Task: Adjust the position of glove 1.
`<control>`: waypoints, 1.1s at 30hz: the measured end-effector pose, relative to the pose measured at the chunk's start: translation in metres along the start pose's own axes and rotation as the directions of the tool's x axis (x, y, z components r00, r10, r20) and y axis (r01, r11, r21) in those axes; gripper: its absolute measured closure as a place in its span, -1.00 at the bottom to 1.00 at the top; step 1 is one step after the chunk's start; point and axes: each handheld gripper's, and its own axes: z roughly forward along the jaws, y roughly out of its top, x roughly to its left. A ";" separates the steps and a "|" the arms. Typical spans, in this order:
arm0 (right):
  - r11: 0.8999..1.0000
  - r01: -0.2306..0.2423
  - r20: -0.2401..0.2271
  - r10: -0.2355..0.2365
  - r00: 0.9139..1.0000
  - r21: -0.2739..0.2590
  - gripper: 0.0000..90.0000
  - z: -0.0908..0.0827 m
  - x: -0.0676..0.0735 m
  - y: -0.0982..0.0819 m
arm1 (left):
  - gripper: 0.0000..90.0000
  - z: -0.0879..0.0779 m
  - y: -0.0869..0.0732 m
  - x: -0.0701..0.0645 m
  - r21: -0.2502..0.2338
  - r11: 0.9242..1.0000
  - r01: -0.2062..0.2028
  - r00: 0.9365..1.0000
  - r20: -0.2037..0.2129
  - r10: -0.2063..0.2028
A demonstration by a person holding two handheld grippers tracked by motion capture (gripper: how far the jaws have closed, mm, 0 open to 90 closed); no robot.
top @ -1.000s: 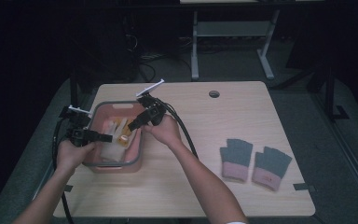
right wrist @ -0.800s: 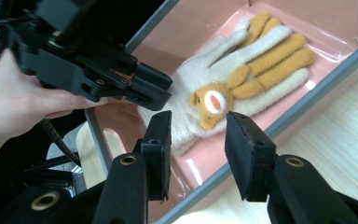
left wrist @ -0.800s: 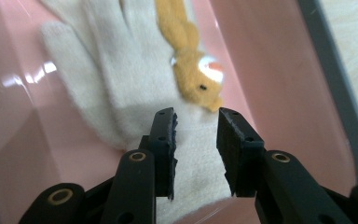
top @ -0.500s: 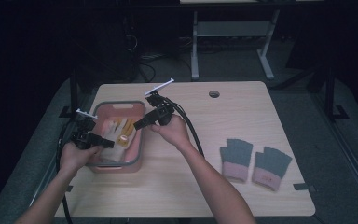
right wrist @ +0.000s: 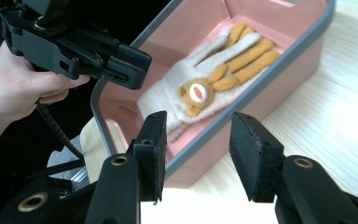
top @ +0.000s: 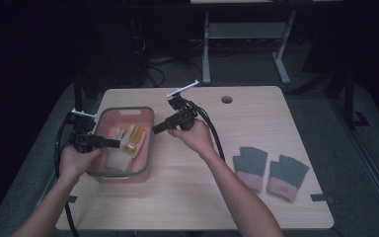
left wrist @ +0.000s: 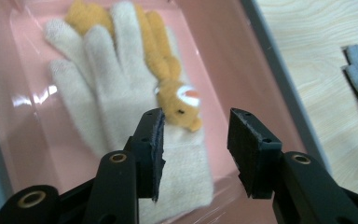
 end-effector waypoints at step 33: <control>0.995 -0.063 0.076 0.069 0.995 -0.075 0.11 -0.076 -0.029 -0.050 | -0.06 0.013 0.021 -0.077 -0.071 0.989 -0.133 0.983 0.116 0.140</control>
